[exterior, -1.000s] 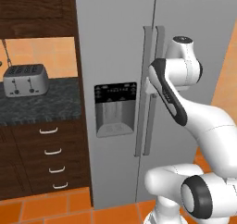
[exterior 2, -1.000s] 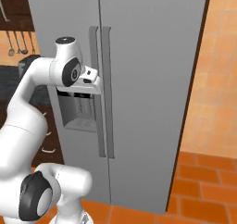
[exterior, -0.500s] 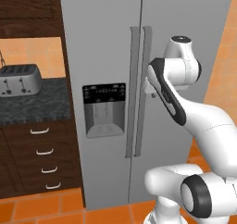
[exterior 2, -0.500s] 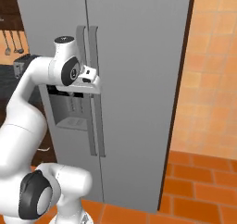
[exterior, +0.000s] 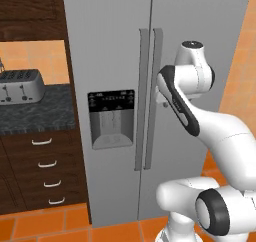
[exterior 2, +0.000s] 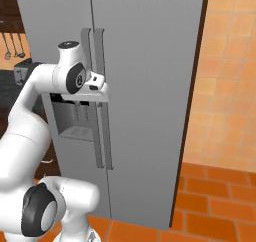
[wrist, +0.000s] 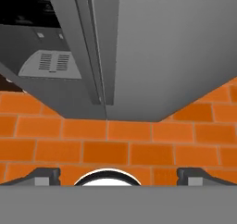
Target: Take the strawberry from the fridge and place it on top of the pancake, located on the dining counter.
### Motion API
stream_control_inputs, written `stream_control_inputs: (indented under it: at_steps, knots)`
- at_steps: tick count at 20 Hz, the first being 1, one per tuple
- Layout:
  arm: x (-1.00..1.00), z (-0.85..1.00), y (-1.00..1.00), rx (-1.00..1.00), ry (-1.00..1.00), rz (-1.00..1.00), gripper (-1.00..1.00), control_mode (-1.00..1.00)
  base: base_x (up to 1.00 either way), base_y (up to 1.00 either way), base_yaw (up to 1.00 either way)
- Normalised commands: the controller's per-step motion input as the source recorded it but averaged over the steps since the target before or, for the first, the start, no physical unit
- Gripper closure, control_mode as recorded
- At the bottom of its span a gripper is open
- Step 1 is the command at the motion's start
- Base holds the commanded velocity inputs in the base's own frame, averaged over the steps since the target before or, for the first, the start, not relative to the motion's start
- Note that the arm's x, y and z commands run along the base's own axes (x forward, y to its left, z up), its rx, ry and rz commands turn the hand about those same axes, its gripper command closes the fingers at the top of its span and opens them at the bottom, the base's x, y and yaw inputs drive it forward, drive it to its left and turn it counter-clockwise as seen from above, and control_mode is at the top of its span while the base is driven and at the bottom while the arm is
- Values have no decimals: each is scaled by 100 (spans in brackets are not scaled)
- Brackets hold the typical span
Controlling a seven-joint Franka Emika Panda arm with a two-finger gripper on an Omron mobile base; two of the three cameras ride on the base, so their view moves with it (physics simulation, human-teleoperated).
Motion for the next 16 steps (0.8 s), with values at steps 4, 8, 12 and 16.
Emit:
stream_control_inputs:
  at_steps: [4,8,12,16]
  knots:
    - [52,-15,0,2,-40,10,-100,-100,0,0,0]
    - [38,0,3,2,-42,2,-100,-100,0,0,0]
    - [44,-3,1,2,-12,0,-100,-100,0,0,0]
    - [47,0,0,6,-7,0,-100,-100,0,0,0]
